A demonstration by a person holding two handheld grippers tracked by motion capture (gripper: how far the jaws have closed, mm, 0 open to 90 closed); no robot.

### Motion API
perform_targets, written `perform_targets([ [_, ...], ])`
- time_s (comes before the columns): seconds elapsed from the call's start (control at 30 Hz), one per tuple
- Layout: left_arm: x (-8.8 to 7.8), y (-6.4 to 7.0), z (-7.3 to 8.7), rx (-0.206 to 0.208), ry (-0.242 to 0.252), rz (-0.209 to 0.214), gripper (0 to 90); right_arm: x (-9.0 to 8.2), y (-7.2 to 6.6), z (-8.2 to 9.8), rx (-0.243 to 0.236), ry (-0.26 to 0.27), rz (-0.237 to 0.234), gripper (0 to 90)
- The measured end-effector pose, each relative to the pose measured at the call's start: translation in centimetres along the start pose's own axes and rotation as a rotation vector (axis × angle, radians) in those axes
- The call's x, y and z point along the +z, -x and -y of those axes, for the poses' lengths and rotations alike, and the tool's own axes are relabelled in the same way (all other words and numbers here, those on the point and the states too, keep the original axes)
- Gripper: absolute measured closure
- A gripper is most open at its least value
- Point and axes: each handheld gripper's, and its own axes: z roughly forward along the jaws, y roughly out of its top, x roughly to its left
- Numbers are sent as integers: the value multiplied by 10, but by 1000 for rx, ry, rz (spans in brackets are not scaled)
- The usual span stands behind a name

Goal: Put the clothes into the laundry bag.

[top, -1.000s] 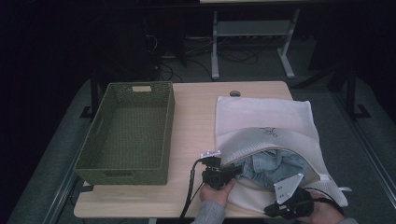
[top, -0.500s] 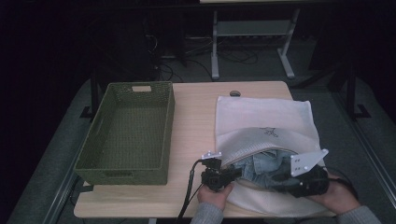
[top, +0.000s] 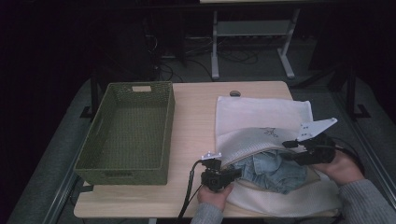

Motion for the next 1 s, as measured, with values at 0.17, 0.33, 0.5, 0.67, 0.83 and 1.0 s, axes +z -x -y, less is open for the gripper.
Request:
perform_targets([
  [0.17, 0, -2, 1, -2, 7, -9, 816, 39, 1, 5, 6, -26, -17, 743],
  [0.33, -4, -9, 2, -15, 25, -20, 817, 61, 4, 8, 27, 15, -28, 782],
  [0.5, -11, -16, 2, -26, 43, -33, 818, 74, 7, -4, -9, 13, -40, 803],
  [0.67, -18, -23, 1, -39, 62, -46, 819, 89, 10, -23, -53, -9, -57, 809],
  [0.83, -24, -27, 2, -52, 71, -52, 819, 100, 11, -40, -81, -29, -74, 811],
  [1.0, -25, -29, 1, -50, 71, -43, 818, 92, 13, -42, -71, -11, -94, 805],
])
